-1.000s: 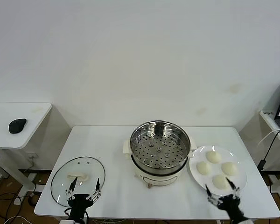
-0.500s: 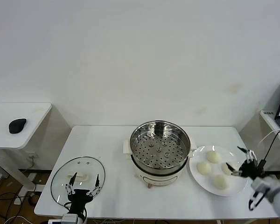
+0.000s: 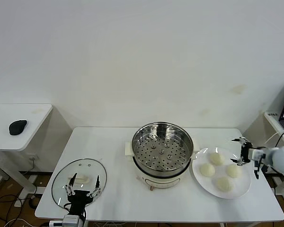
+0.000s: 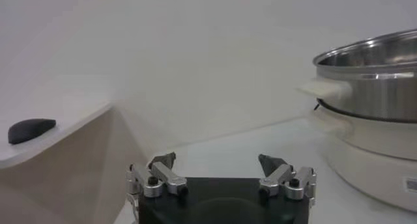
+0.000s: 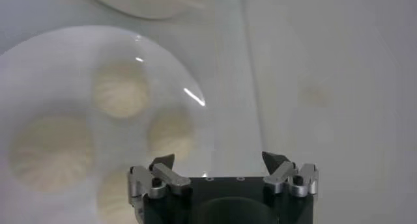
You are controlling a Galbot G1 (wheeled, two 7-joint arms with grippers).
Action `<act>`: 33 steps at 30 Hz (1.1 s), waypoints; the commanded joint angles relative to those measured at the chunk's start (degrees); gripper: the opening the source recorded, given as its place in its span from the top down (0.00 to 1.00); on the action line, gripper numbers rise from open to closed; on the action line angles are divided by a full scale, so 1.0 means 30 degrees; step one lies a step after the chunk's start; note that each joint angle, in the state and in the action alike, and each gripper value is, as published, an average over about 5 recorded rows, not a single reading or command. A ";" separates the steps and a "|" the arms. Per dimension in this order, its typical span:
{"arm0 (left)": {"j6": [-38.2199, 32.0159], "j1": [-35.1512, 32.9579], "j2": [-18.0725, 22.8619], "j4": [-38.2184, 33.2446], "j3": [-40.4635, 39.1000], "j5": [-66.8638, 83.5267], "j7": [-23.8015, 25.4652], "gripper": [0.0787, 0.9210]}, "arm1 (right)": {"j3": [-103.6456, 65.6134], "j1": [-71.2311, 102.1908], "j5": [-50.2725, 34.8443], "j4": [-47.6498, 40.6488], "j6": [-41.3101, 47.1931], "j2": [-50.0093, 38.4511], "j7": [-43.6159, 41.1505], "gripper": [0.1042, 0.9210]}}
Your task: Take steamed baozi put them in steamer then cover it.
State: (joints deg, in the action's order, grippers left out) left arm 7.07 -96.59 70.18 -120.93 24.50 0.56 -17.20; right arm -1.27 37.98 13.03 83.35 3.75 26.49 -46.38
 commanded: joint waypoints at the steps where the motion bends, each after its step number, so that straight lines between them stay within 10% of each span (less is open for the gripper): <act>1: 0.0062 0.0061 -0.0032 -0.0008 0.0078 -0.0121 -0.0033 0.12 | 1.1092 -1.0350 -0.0958 -0.4454 -0.0711 -0.0009 -0.3843 0.12; 33: -0.0082 -0.0053 0.0121 -0.0247 0.0933 -0.0101 -0.0128 0.12 | 1.2709 -1.0639 0.0937 -0.9599 -0.1991 0.5379 -0.3309 0.12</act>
State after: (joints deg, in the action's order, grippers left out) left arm 6.83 -96.76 70.55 -121.57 27.21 0.30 -17.60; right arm 35.44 7.24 14.67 57.85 -1.88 39.80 -56.64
